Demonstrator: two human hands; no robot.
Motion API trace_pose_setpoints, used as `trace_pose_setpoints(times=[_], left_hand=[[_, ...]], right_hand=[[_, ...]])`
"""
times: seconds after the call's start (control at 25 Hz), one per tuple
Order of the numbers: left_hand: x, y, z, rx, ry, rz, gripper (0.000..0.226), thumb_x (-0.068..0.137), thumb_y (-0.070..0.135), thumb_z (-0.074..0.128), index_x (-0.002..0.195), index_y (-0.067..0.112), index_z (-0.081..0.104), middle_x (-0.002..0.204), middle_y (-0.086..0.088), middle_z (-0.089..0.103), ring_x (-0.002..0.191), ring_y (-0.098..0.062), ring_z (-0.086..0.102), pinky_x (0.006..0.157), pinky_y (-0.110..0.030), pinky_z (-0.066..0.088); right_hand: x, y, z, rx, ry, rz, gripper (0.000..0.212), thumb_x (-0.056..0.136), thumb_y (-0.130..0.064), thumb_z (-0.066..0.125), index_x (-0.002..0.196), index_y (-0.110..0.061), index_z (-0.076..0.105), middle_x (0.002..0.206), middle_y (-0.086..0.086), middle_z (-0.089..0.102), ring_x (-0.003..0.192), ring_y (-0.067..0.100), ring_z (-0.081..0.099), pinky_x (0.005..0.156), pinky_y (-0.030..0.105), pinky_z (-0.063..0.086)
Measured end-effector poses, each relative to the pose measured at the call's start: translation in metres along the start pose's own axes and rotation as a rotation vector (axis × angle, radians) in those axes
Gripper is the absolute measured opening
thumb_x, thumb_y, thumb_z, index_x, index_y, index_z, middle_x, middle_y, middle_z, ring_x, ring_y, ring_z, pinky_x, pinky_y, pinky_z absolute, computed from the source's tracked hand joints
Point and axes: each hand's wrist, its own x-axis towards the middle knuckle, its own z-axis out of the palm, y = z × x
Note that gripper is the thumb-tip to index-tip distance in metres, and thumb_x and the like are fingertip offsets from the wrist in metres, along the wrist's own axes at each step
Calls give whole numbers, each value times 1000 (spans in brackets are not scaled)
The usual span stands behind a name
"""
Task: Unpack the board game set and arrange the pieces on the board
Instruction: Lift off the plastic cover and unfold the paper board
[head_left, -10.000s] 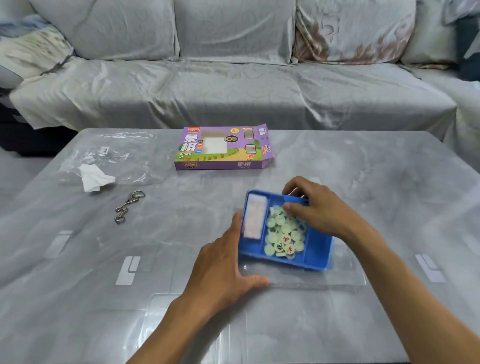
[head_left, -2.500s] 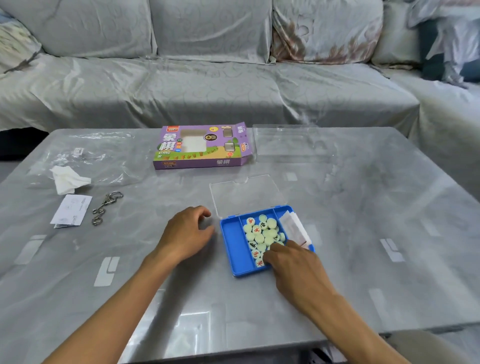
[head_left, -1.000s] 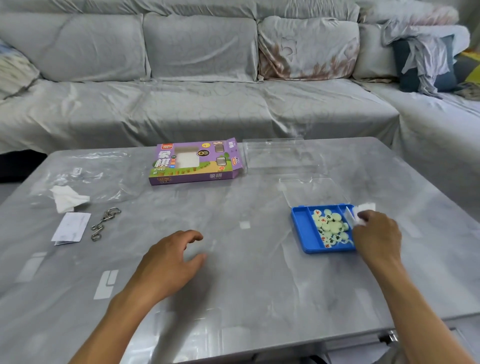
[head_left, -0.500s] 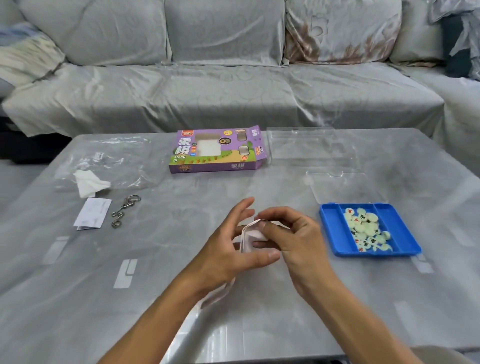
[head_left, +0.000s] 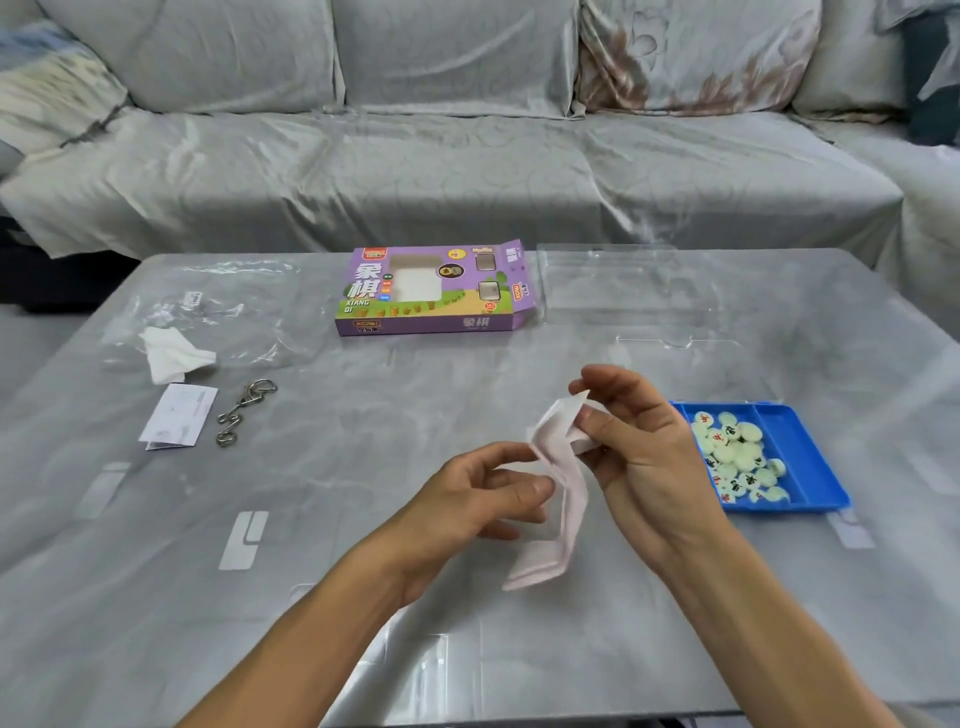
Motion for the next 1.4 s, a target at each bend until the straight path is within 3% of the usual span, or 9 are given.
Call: trace_pose_setpoints(times=[0.2, 0.44, 0.6, 0.84, 0.96, 1.08, 1.16, 1.28, 1.4], left_hand=[[-1, -1, 10, -203, -1, 140, 53, 79, 35, 75, 126, 18, 57, 113, -17, 65, 109, -49, 57, 91, -52, 47], [-3, 6, 0, -367, 142, 21, 44, 74, 42, 69, 111, 18, 70, 108, -10, 70, 100, -24, 67, 81, -40, 52], [1, 15, -6, -625, 276, 25, 27, 85, 35, 64, 103, 18, 74, 103, -7, 71, 82, -20, 66, 78, -36, 45], [-2, 19, -18, -636, 411, 41, 32, 88, 43, 58, 100, 15, 69, 97, -7, 72, 82, -23, 67, 75, -35, 48], [0, 21, -26, -720, 563, 83, 28, 93, 38, 54, 101, 13, 64, 90, -11, 70, 81, -24, 66, 79, -39, 51], [4, 18, -35, -774, 611, 123, 31, 96, 30, 50, 118, 11, 59, 99, -14, 70, 91, -26, 65, 77, -39, 51], [4, 16, -36, -708, 549, 94, 30, 92, 24, 52, 116, 7, 61, 101, -14, 68, 92, -25, 64, 76, -37, 50], [-2, 20, -27, -555, 377, 4, 31, 82, 16, 55, 109, 6, 66, 100, -18, 67, 89, -27, 66, 81, -37, 49], [-1, 20, -19, -608, 341, 105, 36, 87, 7, 47, 120, 5, 62, 115, -14, 69, 104, -24, 67, 92, -39, 46]], right_hand=[[-7, 11, 6, -159, -36, 23, 31, 82, 14, 59, 97, -12, 67, 94, 5, 67, 76, 18, 61, 65, 29, 52], [-3, 3, 4, -149, 77, -44, 34, 81, 19, 55, 90, -11, 66, 91, -1, 70, 78, 14, 65, 66, 25, 54], [-2, 2, -3, -344, 136, -15, 40, 76, 20, 56, 87, -15, 70, 87, -2, 71, 73, 12, 59, 63, 23, 50], [-7, 6, -5, -666, 155, -33, 45, 73, 15, 57, 94, -23, 69, 91, -8, 71, 58, 15, 46, 56, 19, 46], [-6, 1, -13, -1113, 89, 0, 48, 73, 5, 57, 99, -35, 61, 94, -15, 64, 57, 7, 47, 62, 24, 46], [-9, 0, -18, -1616, -96, 160, 47, 77, -15, 59, 115, -40, 49, 99, -18, 56, 80, 6, 55, 71, 27, 47], [-13, 3, -16, -1743, -44, 35, 49, 80, -29, 62, 123, -40, 42, 111, -15, 51, 97, 12, 56, 80, 31, 47], [-10, -1, -12, -1347, -34, -200, 49, 79, -31, 74, 121, -39, 48, 119, -23, 50, 104, 3, 54, 85, 26, 46], [-5, -8, -12, -841, -163, 112, 25, 76, -21, 80, 96, -18, 65, 93, 3, 70, 82, 13, 64, 71, 43, 52]])
